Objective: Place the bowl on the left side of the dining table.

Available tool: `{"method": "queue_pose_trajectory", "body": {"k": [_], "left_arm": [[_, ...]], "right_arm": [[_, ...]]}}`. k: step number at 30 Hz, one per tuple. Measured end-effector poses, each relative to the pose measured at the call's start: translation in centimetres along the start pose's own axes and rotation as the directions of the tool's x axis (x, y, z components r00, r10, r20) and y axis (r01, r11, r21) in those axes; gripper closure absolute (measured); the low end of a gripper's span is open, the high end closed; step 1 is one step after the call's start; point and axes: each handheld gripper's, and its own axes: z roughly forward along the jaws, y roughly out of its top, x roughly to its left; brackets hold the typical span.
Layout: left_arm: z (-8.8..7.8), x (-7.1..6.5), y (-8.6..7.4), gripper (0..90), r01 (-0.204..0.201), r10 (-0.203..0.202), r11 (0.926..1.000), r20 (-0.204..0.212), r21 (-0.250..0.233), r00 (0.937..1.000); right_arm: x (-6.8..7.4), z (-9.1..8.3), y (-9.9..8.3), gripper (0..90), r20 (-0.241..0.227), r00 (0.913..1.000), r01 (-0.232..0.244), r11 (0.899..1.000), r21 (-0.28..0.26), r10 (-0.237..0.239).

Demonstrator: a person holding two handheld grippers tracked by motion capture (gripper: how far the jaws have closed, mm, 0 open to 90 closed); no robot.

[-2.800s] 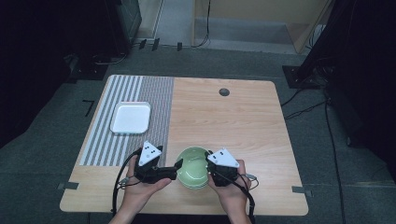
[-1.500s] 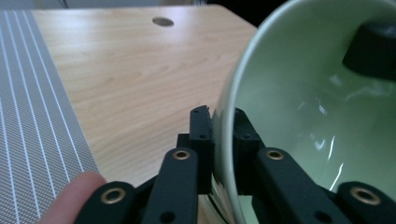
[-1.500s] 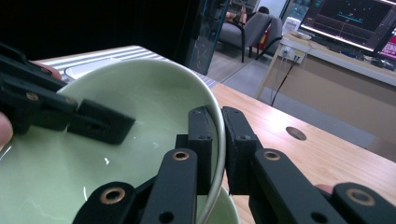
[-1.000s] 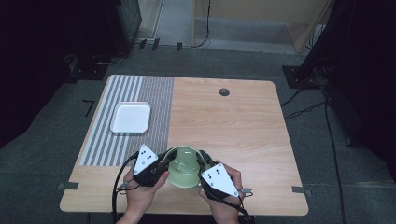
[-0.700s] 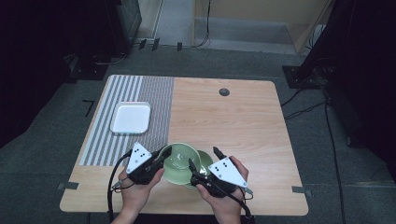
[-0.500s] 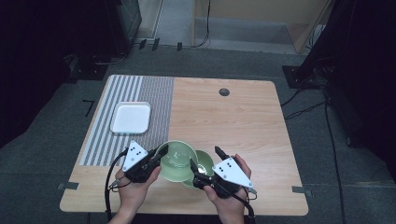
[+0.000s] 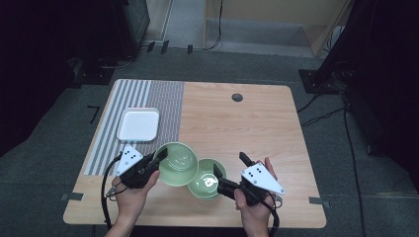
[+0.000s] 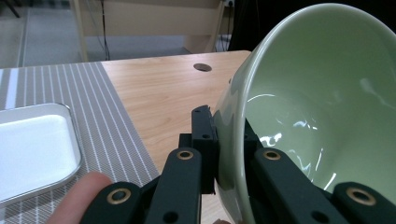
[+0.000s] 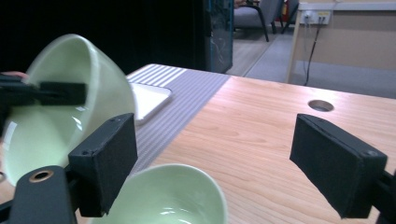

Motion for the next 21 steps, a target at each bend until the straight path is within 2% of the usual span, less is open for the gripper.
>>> {"method": "queue_pose_trajectory", "body": {"k": [6,9,14,21], "left_arm": [[-0.5,1.1,0.3,84.9,0.015,-0.015,0.9998,-0.021,-0.015,0.9996],[-0.8,1.8,0.4,84.9,0.028,-0.029,0.9994,-0.032,-0.019,0.9991],[-1.1,2.8,0.5,84.9,0.047,-0.048,0.9986,-0.052,-0.026,0.9975],[-1.1,3.7,0.3,84.9,0.067,-0.069,0.9974,-0.071,-0.026,0.9951]], "right_arm": [[-1.9,0.2,-0.7,14.1,0.051,0.9987,0.002,1.000,0.023,-0.004],[-3.0,0.3,-1.2,14.1,0.074,0.9972,-0.012,0.999,0.033,0.009],[-5.1,0.3,-2.0,14.1,0.131,0.9911,-0.026,0.999,0.046,0.019],[-8.2,0.4,-3.8,14.3,0.193,0.9807,-0.052,0.994,0.097,0.033]]}}
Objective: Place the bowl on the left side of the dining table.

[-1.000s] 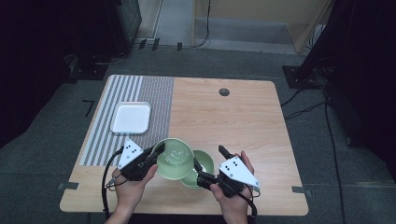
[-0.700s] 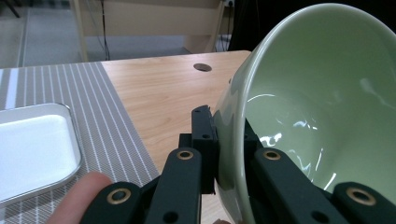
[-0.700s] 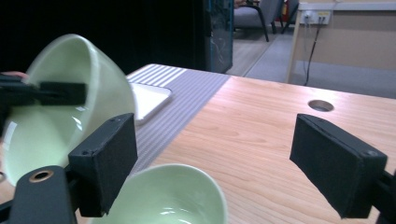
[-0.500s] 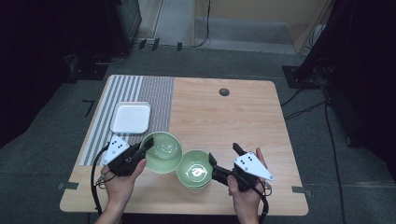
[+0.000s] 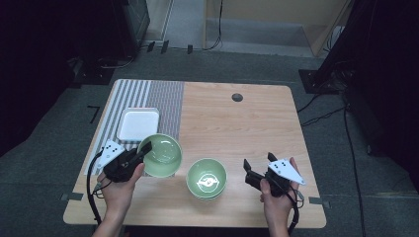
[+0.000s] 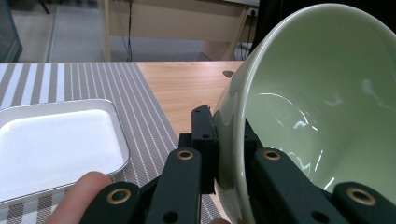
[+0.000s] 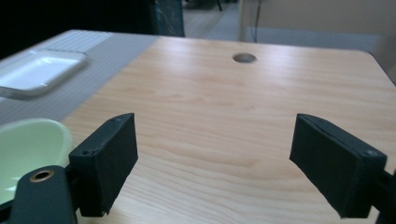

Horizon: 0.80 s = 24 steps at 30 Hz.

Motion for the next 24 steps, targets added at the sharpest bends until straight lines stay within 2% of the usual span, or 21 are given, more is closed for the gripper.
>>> {"method": "queue_pose_trajectory", "body": {"k": [9,11,17,20,24], "left_arm": [[-0.2,1.6,-0.1,84.9,0.029,-0.030,0.9996,-0.030,-0.002,0.9991],[-0.2,2.0,-0.1,84.9,0.039,-0.039,0.9992,-0.035,-0.005,0.9986],[-0.3,2.9,-0.3,84.9,0.054,-0.054,0.9985,-0.058,-0.006,0.9969],[-0.4,3.4,-0.3,84.9,0.060,-0.060,0.9982,-0.068,-0.006,0.9959],[-0.5,3.9,-0.3,84.9,0.069,-0.069,0.9976,-0.078,-0.007,0.9945]], "right_arm": [[-3.6,0.9,-2.3,14.4,0.087,0.9962,-0.008,0.998,0.068,0.002],[-4.3,1.1,-2.8,14.4,0.100,0.9949,-0.022,0.996,0.082,0.014],[-6.4,1.6,-4.5,14.5,0.135,0.9898,-0.065,0.989,0.133,0.047],[-7.3,1.6,-5.2,14.9,0.138,0.9886,-0.080,0.986,0.143,0.060],[-8.2,1.5,-6.1,14.9,0.168,0.9844,-0.082,0.980,0.181,0.051]]}}
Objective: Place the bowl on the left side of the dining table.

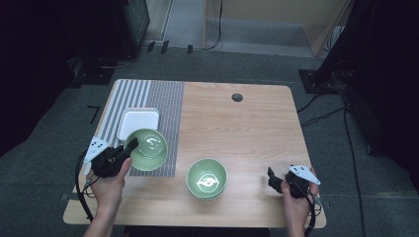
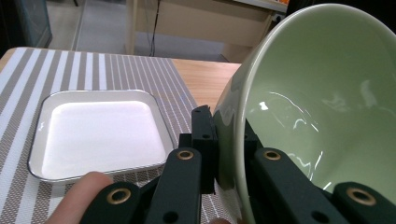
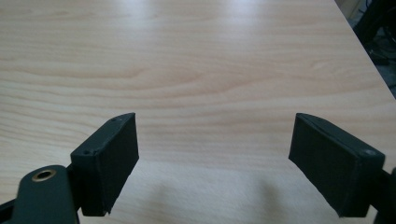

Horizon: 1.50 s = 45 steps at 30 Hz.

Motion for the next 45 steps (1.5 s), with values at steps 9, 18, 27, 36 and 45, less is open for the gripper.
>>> {"method": "queue_pose_trajectory", "body": {"k": [9,18,27,36,45], "left_arm": [[0.1,0.9,0.1,84.9,0.014,-0.014,0.9999,-0.020,-0.002,0.9997],[0.1,2.0,0.4,84.9,0.026,-0.027,0.9996,-0.043,-0.003,0.9987],[1.0,3.5,1.1,84.9,0.021,-0.020,0.9998,-0.065,0.007,0.9977],[3.0,4.9,1.9,84.9,0.069,-0.067,0.9975,-0.076,0.018,0.9948],[5.2,6.4,2.6,84.9,0.092,-0.086,0.9952,-0.136,0.035,0.9869]], "right_arm": [[-1.1,0.1,-0.7,15.2,0.016,0.9999,0.001,0.997,0.077,-0.002],[-1.3,0.3,-0.9,15.6,0.031,0.9993,0.017,0.988,0.154,-0.023],[-1.4,-0.5,-1.4,13.0,-0.018,0.9984,0.056,0.985,0.160,-0.054],[-1.5,-0.3,-1.4,0.0,0.023,0.9993,0.025,0.982,0.188,-0.030],[-1.6,-0.2,-1.4,0.0,0.029,0.9992,0.019,0.981,0.192,-0.026]]}}
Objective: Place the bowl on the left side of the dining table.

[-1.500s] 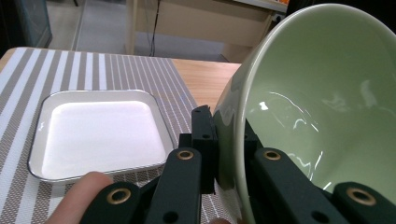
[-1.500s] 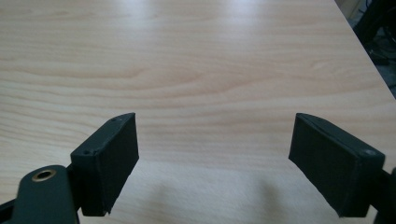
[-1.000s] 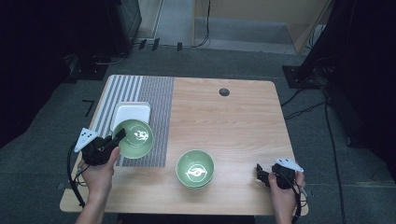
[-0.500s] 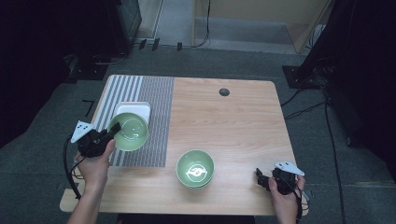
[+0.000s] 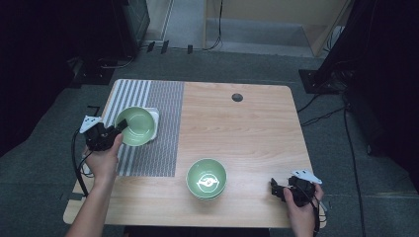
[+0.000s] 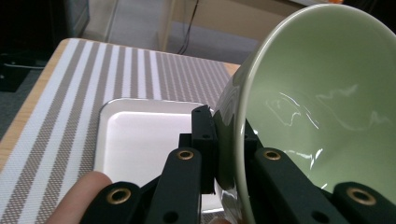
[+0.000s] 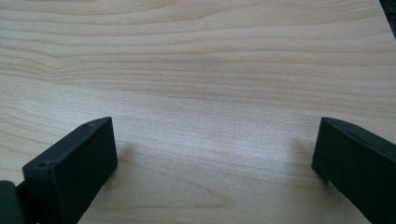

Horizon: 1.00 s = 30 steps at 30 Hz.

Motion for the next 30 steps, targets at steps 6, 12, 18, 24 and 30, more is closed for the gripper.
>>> {"method": "queue_pose_trajectory", "body": {"k": [6,12,18,24,30], "left_arm": [[1.1,0.9,0.4,84.9,0.025,-0.025,0.9997,-0.027,0.002,0.9993],[2.2,1.6,0.7,84.9,0.052,-0.052,0.9986,-0.054,0.013,0.9972],[3.7,2.3,0.5,84.9,0.063,-0.058,0.9966,-0.091,0.053,0.9941],[5.1,2.8,-0.1,84.9,0.078,-0.065,0.9923,-0.133,0.096,0.9890],[6.1,3.4,-0.7,84.9,0.114,-0.087,0.9821,-0.181,0.150,0.9797]], "right_arm": [[0.0,0.0,0.0,0.0,0.000,1.0000,0.000,1.000,0.000,0.000],[0.0,0.0,0.0,0.0,-0.002,1.0000,0.003,1.000,0.000,-0.003],[0.0,0.0,0.0,0.0,-0.007,0.9999,0.008,1.000,0.001,-0.008],[0.0,0.0,0.0,0.0,-0.008,0.9999,0.009,1.000,0.001,-0.009],[0.1,0.0,0.0,0.0,-0.010,0.9999,0.010,1.000,0.001,-0.010]]}}
